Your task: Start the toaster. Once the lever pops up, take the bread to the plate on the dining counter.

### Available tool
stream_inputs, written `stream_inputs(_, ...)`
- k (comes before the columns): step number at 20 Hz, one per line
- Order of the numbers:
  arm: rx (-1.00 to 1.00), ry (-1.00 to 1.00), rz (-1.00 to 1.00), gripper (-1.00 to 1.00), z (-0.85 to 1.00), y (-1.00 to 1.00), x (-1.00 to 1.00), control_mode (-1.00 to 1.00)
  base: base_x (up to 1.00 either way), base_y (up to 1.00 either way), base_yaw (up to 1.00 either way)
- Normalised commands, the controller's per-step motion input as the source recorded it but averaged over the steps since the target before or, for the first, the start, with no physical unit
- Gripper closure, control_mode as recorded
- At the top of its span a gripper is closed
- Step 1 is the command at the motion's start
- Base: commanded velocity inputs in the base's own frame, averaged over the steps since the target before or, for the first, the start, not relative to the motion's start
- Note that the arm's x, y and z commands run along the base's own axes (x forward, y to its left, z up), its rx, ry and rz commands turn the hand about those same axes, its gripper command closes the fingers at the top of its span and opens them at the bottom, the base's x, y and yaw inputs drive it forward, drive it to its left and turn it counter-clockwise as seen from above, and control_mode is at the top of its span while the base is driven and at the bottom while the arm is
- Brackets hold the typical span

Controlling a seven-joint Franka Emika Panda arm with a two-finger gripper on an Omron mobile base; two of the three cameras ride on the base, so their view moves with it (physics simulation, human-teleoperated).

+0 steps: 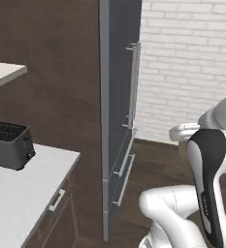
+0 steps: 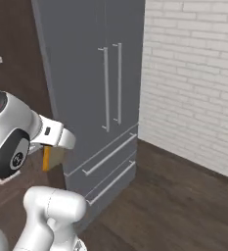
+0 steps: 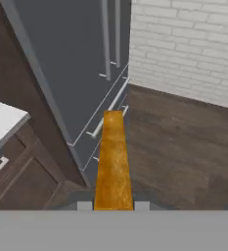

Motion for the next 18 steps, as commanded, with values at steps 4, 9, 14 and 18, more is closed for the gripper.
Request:
stream_inputs(4,0.0,0.0,0.0,1.0,0.0,0.0,0.0,1.0,0.0,-0.14,-0.9)
stream_inputs(9,0.0,0.0,0.0,1.0,0.0,0.0,0.0,1.0,0.21,-0.24,-0.72)
stream_inputs(14,0.0,0.0,0.0,1.0,0.0,0.0,0.0,1.0,0.87,-0.24,-0.48)
stream_inputs(18,0.0,0.0,0.0,1.0,0.0,0.0,0.0,1.0,1.0,-0.23,-0.35)
